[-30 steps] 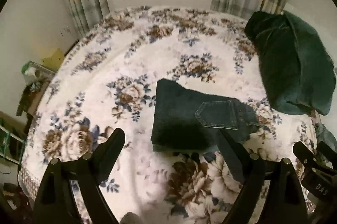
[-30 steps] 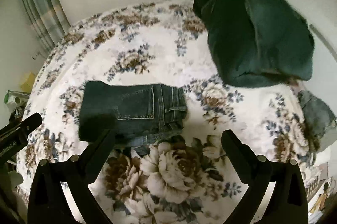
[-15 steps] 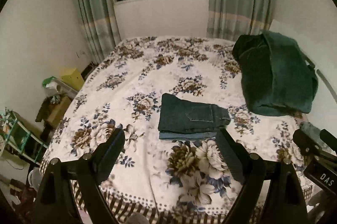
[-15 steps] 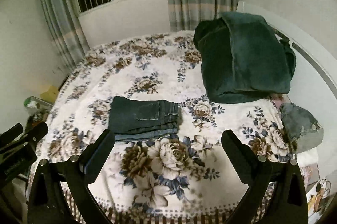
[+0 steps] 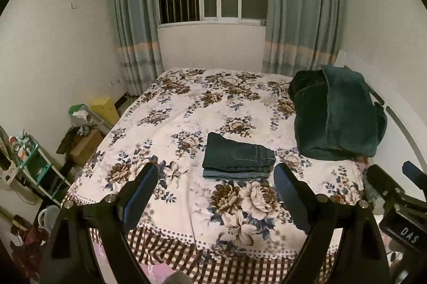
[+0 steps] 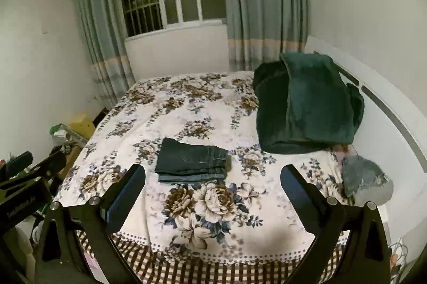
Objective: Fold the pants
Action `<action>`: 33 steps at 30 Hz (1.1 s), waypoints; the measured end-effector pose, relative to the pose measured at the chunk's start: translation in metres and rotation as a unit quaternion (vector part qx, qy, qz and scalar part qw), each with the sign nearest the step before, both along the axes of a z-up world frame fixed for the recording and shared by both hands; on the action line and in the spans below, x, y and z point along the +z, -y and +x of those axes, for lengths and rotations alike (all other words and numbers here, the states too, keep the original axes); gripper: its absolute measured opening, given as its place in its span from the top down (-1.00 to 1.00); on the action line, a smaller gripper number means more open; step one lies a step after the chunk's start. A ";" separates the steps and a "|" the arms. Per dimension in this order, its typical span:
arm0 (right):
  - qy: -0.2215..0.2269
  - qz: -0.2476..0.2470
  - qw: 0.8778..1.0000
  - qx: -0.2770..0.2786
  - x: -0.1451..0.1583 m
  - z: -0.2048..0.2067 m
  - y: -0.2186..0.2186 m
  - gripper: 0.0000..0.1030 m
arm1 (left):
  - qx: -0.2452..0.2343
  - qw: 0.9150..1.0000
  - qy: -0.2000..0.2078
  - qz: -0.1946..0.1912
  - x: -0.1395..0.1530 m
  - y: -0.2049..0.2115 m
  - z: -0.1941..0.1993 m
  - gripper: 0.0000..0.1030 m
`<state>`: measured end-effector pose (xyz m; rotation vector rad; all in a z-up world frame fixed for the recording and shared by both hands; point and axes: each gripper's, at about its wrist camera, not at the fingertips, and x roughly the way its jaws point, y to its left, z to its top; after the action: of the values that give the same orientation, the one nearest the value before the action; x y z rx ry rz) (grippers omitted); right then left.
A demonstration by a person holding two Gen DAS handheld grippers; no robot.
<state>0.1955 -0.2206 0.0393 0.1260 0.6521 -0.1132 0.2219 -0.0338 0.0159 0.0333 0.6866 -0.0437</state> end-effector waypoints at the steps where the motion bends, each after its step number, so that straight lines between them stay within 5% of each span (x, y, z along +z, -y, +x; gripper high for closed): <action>1: 0.001 -0.001 1.000 0.001 0.004 -0.006 -0.002 -1.00 | -0.001 1.000 0.002 -0.001 0.003 -0.001 -0.004 -0.72; 6: 0.004 -0.002 1.000 -0.003 0.020 -0.033 -0.003 -1.00 | -0.007 1.000 0.011 0.002 0.013 -0.006 -0.023 -0.72; 9: 0.006 0.002 1.000 -0.005 0.029 -0.045 -0.002 -1.00 | -0.011 1.000 0.011 0.003 0.015 -0.009 -0.032 -1.00; 33: 0.026 0.006 1.000 0.009 0.059 -0.071 -0.021 -1.00 | -0.007 1.000 0.025 0.001 0.031 -0.019 -0.056 -1.00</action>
<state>0.1248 -0.2001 0.0982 0.1334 0.6025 -0.0877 0.1658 -0.0151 0.0470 0.0399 0.6373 -0.0551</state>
